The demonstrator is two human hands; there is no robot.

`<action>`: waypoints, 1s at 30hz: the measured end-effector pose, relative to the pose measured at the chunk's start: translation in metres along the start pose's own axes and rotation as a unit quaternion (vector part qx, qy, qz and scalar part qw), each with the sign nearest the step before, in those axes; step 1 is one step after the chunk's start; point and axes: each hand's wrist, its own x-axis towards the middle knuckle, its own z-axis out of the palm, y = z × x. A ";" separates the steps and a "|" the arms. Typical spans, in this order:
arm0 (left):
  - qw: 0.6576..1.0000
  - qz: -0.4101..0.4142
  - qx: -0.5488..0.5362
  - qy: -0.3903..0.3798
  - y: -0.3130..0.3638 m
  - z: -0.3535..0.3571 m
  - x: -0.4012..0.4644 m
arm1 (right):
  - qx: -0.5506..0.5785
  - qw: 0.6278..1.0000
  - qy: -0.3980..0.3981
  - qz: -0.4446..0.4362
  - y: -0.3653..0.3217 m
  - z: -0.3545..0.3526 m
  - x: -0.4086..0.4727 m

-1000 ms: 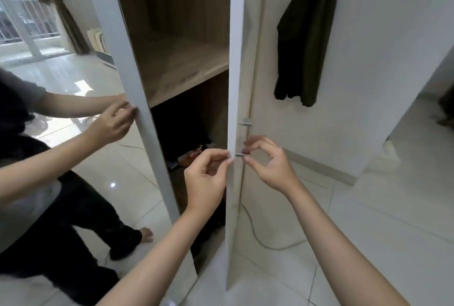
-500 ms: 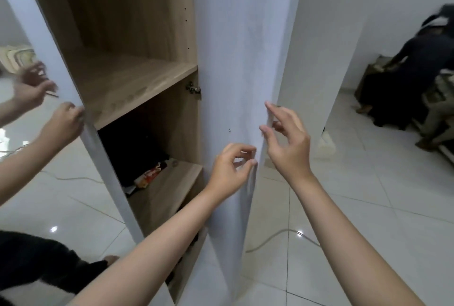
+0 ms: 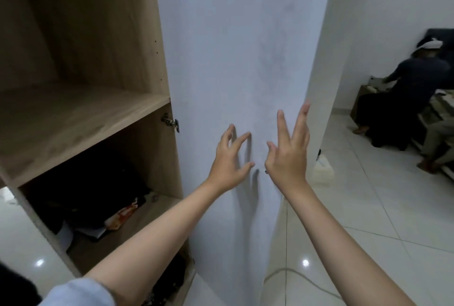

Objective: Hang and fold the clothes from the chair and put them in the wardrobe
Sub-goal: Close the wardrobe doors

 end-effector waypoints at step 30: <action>0.987 -0.105 0.123 0.006 -0.054 0.026 0.107 | -0.014 0.994 -0.055 0.097 0.123 0.087 0.087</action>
